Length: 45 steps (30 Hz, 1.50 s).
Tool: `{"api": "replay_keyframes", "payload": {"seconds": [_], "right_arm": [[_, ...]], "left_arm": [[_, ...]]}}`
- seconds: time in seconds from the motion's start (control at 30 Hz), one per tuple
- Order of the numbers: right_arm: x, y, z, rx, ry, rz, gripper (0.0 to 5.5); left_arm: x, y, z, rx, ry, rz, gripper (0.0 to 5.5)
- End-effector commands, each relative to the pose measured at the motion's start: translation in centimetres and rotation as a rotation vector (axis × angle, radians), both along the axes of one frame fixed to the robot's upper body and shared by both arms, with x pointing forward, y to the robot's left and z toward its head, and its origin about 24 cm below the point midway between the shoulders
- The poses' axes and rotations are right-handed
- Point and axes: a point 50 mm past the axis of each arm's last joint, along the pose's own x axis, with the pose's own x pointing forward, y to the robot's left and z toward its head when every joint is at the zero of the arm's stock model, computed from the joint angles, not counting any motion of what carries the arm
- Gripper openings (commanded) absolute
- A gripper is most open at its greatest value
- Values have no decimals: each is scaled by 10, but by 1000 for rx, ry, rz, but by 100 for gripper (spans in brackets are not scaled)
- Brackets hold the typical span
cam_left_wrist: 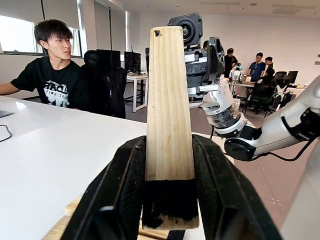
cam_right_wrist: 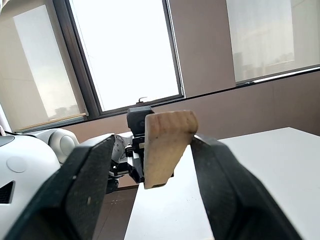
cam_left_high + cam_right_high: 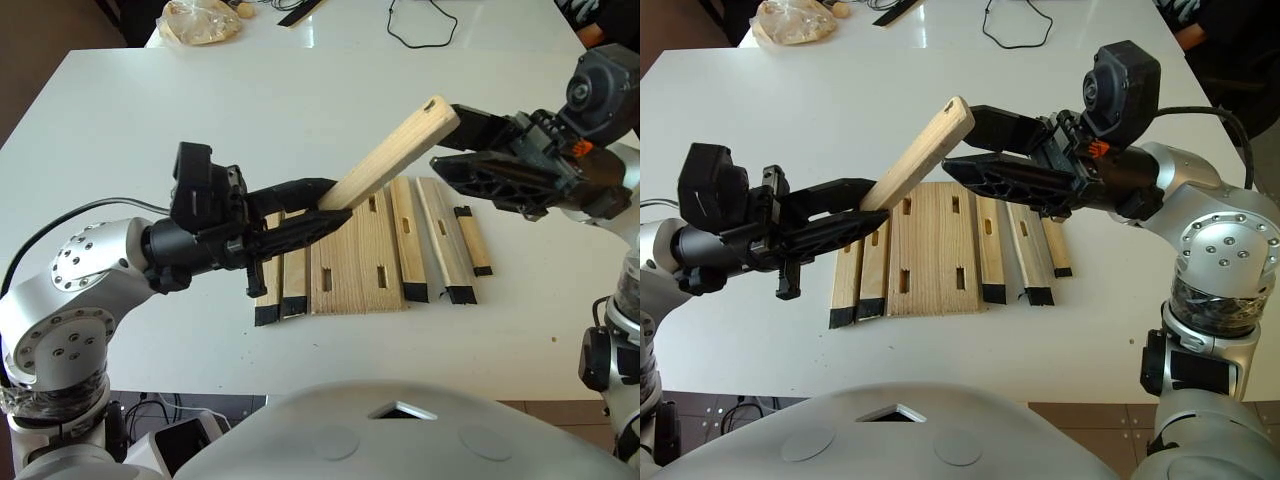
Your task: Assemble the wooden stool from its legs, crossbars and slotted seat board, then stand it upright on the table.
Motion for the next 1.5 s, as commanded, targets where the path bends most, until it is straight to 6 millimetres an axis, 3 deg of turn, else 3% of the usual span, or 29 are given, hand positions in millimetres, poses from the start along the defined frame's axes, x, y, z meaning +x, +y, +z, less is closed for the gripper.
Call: {"api": "replay_keyframes", "payload": {"seconds": [0.03, 0.4, 0.77, 1.07, 1.17, 1.27, 1.5], "right_arm": [[-6, 8, 3, 3, -32, 49, 275], [-6, 12, -8, -36, -29, 23, 275], [-5, 9, -19, -105, -39, 17, 135], [-3, 7, -22, -94, -27, -3, 135], [-1, 7, -23, -105, -32, -14, 134], [5, 5, -27, -147, -51, -50, 131], [32, -18, -16, -285, -191, -199, 130]], "left_arm": [[-2, -3, 0, -29, 34, -24, 131], [-3, -1, -21, 77, 122, -81, 131], [0, 0, -14, 54, 76, -77, 131], [-2, -4, -14, 54, 76, -85, 131], [10, -4, -20, 99, 65, 14, 131], [20, -4, -28, 152, 47, 101, 200], [15, 4, -46, 216, 41, 178, 298]]}}
